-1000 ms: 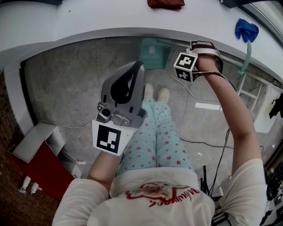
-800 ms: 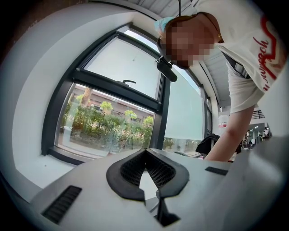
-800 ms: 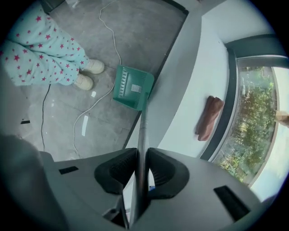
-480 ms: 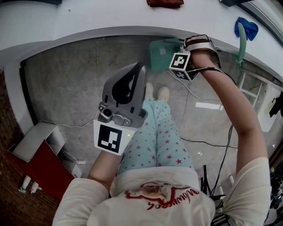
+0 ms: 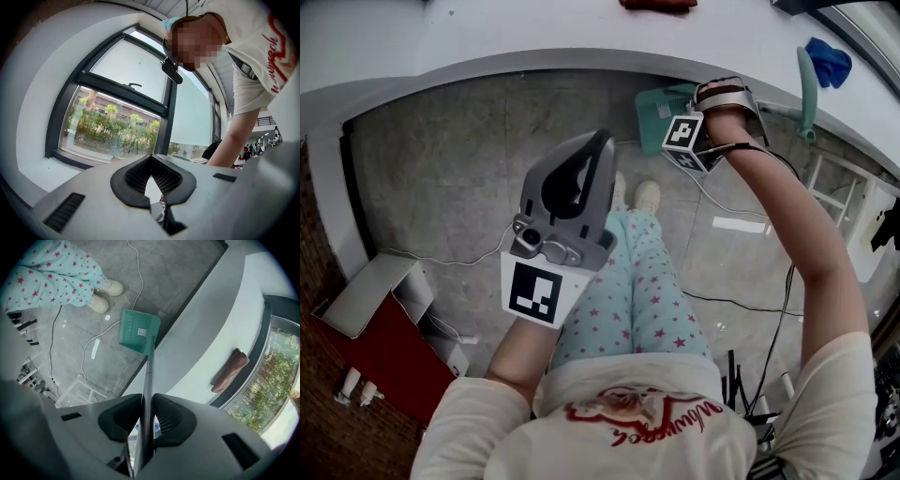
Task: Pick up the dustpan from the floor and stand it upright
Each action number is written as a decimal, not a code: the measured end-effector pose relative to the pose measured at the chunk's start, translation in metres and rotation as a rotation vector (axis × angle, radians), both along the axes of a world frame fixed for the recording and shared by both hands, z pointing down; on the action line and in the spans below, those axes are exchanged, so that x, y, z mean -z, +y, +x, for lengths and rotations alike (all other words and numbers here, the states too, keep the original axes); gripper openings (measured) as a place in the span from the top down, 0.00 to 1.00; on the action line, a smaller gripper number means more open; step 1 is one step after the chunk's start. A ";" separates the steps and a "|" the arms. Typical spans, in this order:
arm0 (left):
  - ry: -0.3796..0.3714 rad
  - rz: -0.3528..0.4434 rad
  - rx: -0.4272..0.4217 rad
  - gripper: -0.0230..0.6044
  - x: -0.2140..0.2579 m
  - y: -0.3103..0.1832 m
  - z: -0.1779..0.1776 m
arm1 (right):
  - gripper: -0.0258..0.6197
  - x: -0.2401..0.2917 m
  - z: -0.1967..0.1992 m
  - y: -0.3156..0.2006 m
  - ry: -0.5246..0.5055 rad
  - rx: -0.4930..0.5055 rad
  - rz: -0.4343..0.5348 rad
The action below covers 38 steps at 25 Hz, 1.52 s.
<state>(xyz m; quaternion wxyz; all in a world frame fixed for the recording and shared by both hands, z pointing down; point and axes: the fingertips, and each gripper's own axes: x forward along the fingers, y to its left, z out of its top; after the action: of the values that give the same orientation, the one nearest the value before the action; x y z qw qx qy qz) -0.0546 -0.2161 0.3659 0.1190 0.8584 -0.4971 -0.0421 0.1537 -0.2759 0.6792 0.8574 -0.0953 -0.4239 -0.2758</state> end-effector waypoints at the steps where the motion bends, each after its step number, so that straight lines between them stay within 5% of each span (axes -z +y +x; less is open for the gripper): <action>1: 0.001 -0.002 0.003 0.93 -0.001 0.001 -0.001 | 0.81 -0.002 0.001 0.002 0.011 -0.002 -0.003; 9: -0.001 -0.016 0.023 0.93 -0.009 0.007 -0.011 | 0.81 -0.019 0.010 0.006 0.046 -0.034 -0.020; 24: 0.004 -0.019 0.010 0.93 -0.012 0.005 -0.007 | 0.81 -0.020 0.050 -0.017 0.046 -0.365 -0.047; 31: -0.001 -0.026 -0.004 0.93 -0.019 0.001 -0.002 | 0.81 -0.032 0.056 -0.031 0.059 -0.328 -0.053; 35: -0.004 -0.029 -0.001 0.93 -0.020 -0.004 -0.004 | 0.68 -0.035 0.039 -0.048 -0.047 -0.266 -0.012; 38: -0.005 -0.027 0.004 0.93 -0.019 -0.009 -0.006 | 0.60 -0.032 0.015 -0.055 -0.190 -0.312 0.017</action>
<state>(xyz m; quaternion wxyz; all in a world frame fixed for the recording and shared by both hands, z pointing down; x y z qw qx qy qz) -0.0607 -0.2253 0.3854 0.1294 0.8559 -0.4995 -0.0337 0.1684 -0.3313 0.7116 0.8468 0.0055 -0.5101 -0.1507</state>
